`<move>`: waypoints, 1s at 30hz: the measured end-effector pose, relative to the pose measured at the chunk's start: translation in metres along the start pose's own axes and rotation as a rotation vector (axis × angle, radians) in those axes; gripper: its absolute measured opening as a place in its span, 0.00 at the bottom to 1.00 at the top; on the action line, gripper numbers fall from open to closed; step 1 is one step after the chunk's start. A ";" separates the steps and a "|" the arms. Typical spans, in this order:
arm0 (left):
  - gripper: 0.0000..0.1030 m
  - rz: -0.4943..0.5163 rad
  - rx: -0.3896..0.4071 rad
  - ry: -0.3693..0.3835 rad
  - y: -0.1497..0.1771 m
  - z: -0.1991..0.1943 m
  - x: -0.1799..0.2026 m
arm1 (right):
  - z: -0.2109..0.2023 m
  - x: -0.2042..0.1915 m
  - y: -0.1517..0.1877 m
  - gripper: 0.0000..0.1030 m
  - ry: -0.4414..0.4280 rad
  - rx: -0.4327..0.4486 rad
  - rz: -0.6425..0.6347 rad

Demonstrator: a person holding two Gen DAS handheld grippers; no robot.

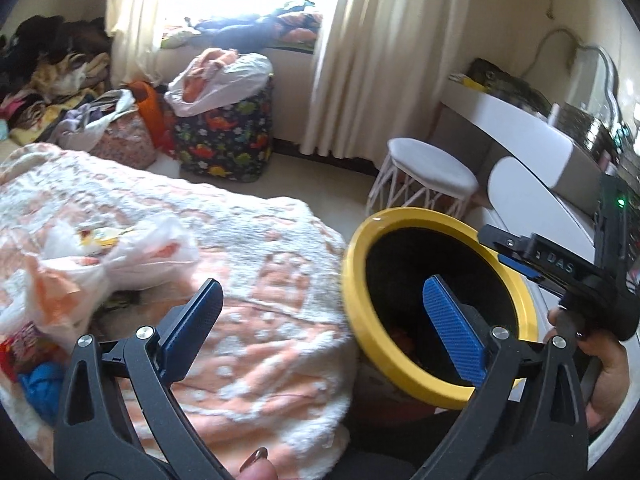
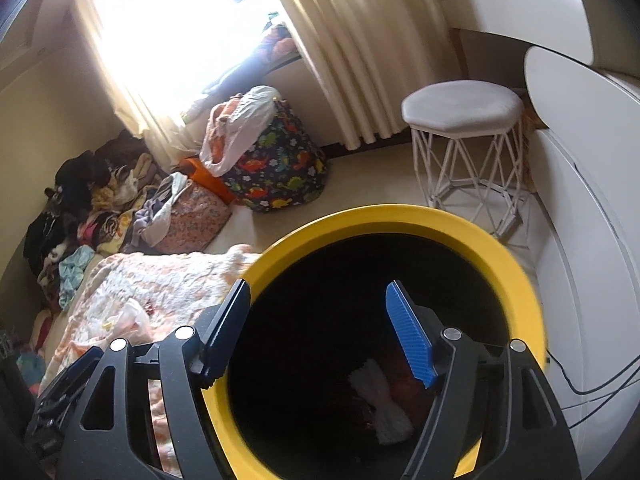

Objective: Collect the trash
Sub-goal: 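Move both tools back over the remaining trash on the bed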

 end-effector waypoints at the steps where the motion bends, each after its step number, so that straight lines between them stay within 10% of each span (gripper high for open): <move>1: 0.89 -0.005 0.004 -0.006 0.000 -0.002 -0.003 | -0.001 -0.006 0.000 0.66 -0.008 0.002 -0.010; 30: 0.89 -0.137 0.160 -0.151 -0.012 -0.087 -0.097 | -0.023 -0.149 0.037 0.66 -0.195 -0.012 -0.265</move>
Point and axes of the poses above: each gripper's, at about its wrist camera, not at the fingertips, and z roughly the way its jaws point, x to its right, y to its underside, the point moved 7 cm from there along z, roughly the way its jaws point, and after that the axes turned 12 degrees about y, right-handed, at the moved point
